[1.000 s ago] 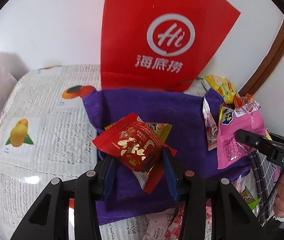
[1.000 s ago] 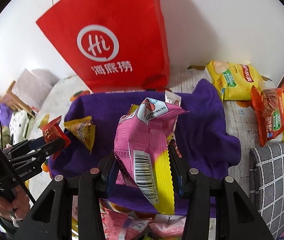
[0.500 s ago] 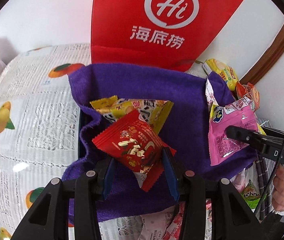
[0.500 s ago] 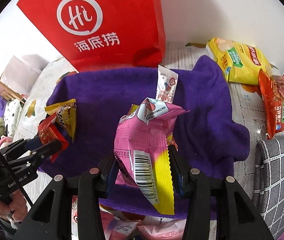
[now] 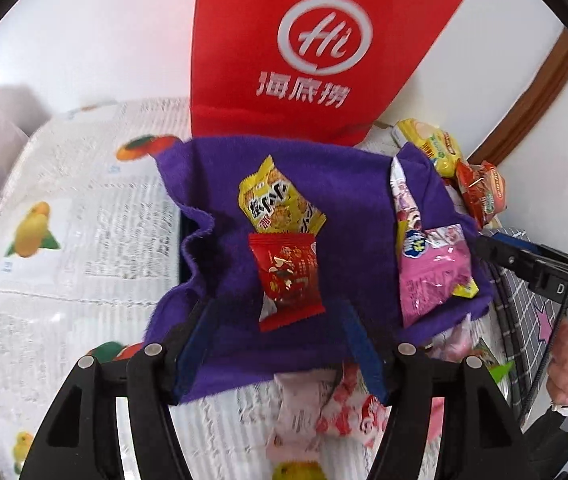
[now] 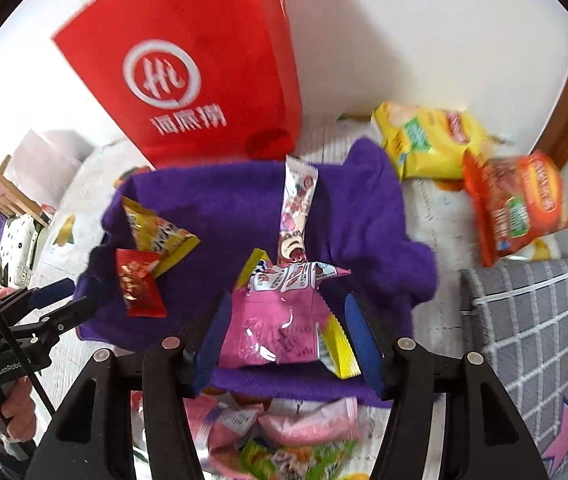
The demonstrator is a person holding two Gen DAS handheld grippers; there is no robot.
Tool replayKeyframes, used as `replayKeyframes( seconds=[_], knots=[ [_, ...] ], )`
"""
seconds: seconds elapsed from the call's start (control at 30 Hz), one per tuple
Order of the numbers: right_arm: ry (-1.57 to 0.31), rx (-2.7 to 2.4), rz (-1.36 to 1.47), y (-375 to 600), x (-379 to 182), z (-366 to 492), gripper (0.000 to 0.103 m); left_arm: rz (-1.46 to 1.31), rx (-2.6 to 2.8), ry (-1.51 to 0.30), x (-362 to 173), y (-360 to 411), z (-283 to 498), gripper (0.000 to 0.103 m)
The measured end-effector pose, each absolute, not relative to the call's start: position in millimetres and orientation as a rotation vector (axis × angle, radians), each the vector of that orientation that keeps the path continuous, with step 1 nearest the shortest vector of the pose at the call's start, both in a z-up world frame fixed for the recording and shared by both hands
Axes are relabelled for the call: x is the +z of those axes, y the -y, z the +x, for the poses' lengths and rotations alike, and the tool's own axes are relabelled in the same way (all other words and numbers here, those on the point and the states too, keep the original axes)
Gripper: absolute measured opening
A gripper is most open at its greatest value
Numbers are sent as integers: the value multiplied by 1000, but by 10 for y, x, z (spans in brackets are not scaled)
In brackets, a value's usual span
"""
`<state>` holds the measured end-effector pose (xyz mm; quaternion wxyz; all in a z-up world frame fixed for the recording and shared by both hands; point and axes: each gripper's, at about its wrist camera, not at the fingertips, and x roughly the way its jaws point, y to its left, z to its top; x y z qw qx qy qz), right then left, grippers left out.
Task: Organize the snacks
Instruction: 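Release the red packet with the left tool while the right tool releases the pink-yellow bag, then move both tools back to the snack pile beside the towel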
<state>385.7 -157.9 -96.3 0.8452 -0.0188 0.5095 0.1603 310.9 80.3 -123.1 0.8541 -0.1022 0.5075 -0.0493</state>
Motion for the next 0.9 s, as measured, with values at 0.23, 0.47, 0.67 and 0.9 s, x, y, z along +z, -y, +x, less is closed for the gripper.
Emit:
replayKeyframes(
  seconds=[0.23,0.47,0.67,0.9],
  knots=[
    [-876,284,-73,1572,-521,3189,87,-197,-53,-977,-857,-868,2682,70],
    [-806,286,-53,1702,-456,2611,87,-221,-91,-889,-614,-865,2255,71],
    [-785,339,92,1983,-430,2248,88,-247,-96,-838,-524,-844,1933,70],
    [-856,264,125,2195,-715,2098,86,-222,-100,-854,-576,-775,1741,69]
  ],
)
